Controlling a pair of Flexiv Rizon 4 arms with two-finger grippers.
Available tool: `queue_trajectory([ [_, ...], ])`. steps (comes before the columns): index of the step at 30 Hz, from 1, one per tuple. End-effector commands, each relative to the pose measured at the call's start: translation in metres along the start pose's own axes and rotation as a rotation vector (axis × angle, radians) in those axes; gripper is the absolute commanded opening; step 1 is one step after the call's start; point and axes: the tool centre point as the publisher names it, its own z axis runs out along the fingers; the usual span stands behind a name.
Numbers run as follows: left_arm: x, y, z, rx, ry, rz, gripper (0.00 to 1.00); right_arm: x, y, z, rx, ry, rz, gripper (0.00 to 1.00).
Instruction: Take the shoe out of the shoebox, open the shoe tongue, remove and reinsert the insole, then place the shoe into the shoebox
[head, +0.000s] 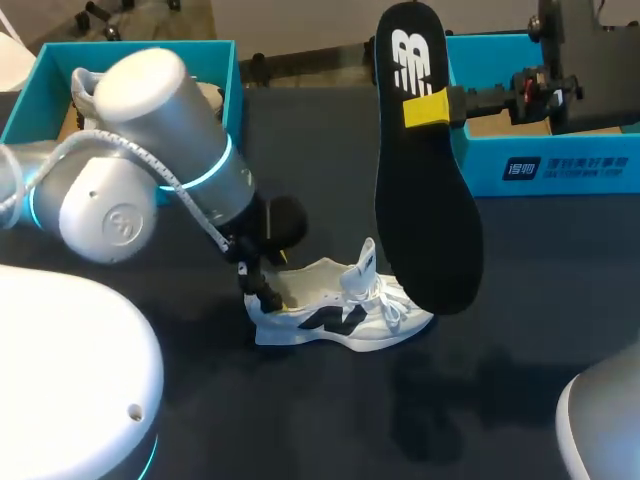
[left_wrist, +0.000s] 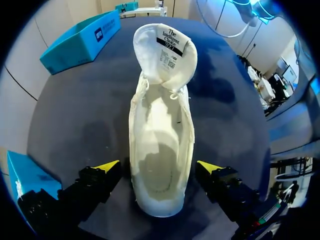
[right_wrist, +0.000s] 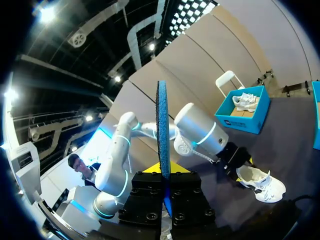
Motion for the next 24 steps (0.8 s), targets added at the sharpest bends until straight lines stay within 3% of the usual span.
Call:
queue_trajectory([
  [1,0.002,-0.002,-0.009,-0.100,-0.014,0.002,1.00,-0.001,0.002,0.004,0.002,-0.001,0.002,0.00],
  [12,-0.001,-0.007,-0.019,-0.106,-0.032,0.016,1.00,-0.001,0.002,0.004,0.002,-0.001,0.002,0.00],
  [24,-0.018,-0.022,-0.024,-0.089,-0.076,0.030,1.00,-0.001,0.002,0.004,0.002,-0.001,0.002,0.00],
])
